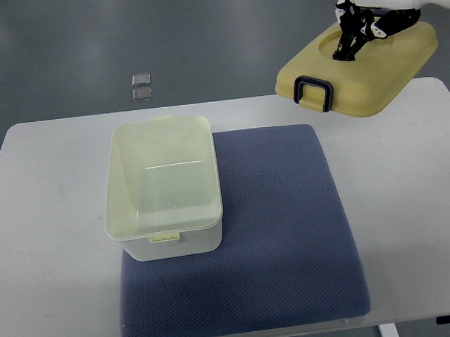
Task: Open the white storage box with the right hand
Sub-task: 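Lift the yellow lid off the box with the right hand, then lower the held lid onto the mat beside the box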
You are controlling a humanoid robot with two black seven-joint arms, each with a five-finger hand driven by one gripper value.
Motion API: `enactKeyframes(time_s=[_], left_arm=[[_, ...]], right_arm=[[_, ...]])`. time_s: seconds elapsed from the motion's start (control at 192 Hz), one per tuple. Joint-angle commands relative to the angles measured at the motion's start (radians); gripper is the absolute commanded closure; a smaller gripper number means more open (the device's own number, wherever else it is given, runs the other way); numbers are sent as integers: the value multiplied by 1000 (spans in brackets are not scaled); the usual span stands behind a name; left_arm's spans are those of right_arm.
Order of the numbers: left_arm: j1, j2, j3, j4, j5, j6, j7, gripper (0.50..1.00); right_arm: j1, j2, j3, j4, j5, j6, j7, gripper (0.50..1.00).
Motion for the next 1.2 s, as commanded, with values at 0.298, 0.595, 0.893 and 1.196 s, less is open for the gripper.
enactKeyframes(time_s=[0.298, 0.595, 0.893, 1.196], left_arm=[[0, 0, 0, -1, 0, 0, 0, 500], [0, 0, 0, -1, 0, 0, 0, 500], [0, 0, 0, -1, 0, 0, 0, 500], [0, 0, 0, -1, 0, 0, 0, 500]], right_arm=[[-188, 68, -2, -2, -49, -154, -11, 1000], [-248, 118, -3, -8, -54, -167, -18, 1000], [-285, 172, -19, -14, -64, -182, -43, 1000], [-302, 207, -17, -22, -61, -180, -49, 1000]])
